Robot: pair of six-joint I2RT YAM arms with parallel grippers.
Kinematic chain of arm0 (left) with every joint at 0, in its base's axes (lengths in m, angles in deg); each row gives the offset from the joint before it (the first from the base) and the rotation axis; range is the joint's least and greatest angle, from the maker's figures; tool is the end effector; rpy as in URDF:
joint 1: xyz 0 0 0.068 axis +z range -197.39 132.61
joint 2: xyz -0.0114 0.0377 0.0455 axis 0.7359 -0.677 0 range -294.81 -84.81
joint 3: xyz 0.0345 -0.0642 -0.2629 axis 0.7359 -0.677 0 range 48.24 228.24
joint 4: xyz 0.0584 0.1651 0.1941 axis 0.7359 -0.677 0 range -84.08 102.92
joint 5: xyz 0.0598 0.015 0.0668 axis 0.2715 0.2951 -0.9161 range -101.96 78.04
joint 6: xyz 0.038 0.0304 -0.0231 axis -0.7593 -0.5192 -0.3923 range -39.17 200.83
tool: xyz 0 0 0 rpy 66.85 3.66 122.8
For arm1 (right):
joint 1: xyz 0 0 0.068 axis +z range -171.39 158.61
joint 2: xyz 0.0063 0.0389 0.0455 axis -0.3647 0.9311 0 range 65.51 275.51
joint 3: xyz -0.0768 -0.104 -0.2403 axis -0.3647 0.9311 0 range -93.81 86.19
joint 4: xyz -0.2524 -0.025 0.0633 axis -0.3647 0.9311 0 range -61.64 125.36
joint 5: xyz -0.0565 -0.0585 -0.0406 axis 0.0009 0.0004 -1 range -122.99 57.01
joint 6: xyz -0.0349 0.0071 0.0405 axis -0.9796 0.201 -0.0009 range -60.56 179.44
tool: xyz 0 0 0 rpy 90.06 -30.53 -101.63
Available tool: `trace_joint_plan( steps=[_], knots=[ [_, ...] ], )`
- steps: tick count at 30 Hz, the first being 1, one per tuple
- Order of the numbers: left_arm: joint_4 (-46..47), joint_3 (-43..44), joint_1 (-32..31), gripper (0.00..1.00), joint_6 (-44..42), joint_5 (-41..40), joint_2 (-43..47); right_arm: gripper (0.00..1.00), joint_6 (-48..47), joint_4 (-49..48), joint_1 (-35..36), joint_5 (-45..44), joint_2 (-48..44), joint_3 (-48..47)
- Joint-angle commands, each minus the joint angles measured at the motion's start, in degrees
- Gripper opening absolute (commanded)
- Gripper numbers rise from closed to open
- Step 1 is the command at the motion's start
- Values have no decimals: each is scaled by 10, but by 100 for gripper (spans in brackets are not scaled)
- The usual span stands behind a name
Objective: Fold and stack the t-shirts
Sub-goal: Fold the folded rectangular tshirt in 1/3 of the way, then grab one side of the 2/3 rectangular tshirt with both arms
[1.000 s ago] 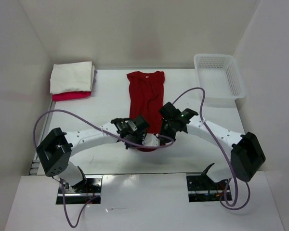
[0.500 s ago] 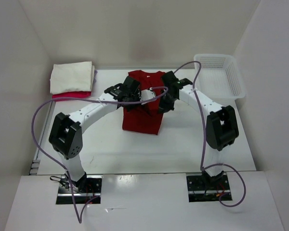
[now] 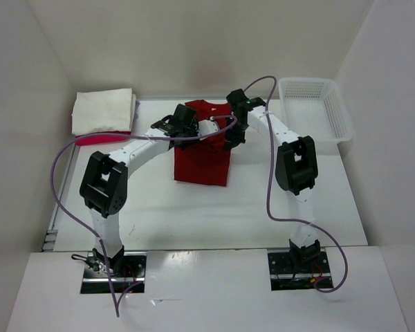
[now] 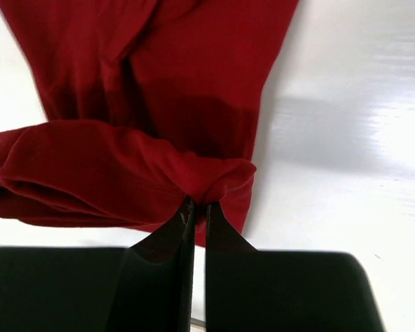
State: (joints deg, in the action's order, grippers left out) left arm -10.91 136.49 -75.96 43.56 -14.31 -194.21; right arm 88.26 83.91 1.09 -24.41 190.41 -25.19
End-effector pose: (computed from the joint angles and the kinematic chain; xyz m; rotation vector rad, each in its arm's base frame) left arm 0.3830 -0.2069 0.2526 1.2650 1.9905 0.1223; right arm 0.4252 0.1816 0.2292 0.1181 2.8446 0.4201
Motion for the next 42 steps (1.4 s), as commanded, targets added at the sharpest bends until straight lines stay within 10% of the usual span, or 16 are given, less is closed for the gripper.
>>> trace_joint_plan(
  steps=[1, 10, 14, 15, 19, 24, 33, 42],
  knots=[
    [58, 11, -1, 2, -15, 13, -19, 0, -17, 40, -20, -8, 14, -53],
    [72, 64, 18, 4, -14, 21, -97, 0, -30, 34, -36, -1, 86, -118],
    [72, 69, 23, 17, -14, 26, -103, 23, -30, 34, -47, -1, 111, -168],
    [78, 69, 29, 28, -14, 26, -109, 41, -30, 34, -55, -1, 112, -178],
    [128, 63, 34, 49, -2, -38, -115, 51, -30, 29, -74, -8, 133, -240],
    [120, 144, 53, 52, 38, -110, -146, 52, -45, 62, -80, -40, 127, -340],
    [-22, 169, 99, 67, -2, 24, -64, 25, -50, -42, -46, -45, -43, -22],
    [-161, -81, 22, 98, -190, 135, 51, 63, 3, -162, -41, 77, -194, 308]
  ],
)
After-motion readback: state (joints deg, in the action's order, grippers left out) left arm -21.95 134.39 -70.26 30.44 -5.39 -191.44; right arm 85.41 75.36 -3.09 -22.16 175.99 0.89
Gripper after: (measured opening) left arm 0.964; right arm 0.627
